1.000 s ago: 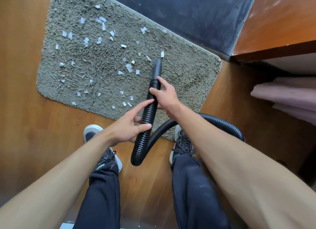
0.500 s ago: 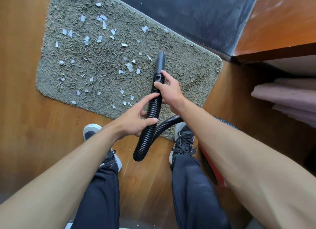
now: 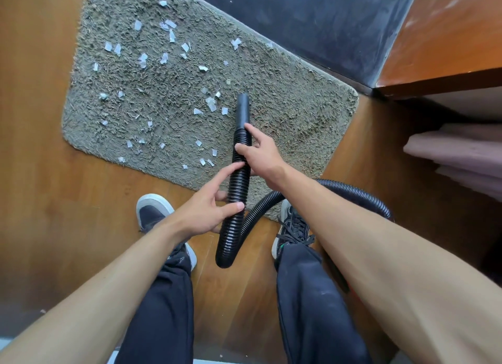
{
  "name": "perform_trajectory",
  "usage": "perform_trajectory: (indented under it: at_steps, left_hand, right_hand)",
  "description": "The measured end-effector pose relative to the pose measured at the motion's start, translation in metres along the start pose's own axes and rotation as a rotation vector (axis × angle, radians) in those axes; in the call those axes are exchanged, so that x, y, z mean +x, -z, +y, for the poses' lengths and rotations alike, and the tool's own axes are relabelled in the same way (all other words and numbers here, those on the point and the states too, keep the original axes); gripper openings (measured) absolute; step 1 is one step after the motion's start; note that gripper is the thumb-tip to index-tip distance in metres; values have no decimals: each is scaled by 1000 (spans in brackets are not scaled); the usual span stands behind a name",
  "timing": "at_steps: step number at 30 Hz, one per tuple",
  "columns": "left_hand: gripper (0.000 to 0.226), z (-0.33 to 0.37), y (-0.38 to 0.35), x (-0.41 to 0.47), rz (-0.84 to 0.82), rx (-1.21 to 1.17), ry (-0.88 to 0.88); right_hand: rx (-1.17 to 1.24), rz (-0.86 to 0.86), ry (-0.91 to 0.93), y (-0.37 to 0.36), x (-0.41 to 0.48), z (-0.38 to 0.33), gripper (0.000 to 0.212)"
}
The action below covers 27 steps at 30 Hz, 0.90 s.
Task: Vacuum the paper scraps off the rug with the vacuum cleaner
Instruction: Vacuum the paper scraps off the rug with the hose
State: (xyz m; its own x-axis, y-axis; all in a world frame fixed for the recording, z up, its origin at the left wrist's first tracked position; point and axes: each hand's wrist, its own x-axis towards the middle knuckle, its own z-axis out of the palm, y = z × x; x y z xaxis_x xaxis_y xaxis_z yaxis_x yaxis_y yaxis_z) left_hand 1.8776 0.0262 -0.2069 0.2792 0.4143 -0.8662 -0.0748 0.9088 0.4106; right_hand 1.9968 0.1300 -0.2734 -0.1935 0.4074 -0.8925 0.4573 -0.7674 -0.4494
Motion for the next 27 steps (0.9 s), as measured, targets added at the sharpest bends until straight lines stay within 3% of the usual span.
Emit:
perform_trajectory:
  at_steps: [17,27]
  left_hand:
    - [72,-43,-6,-38,110,-161,37]
    - [72,-28,7,-22,50,-41,0]
  right_hand:
    - [-93,-133,-62,-46,-16,18,65]
    - [64,29,-64,-32,-14,15,60]
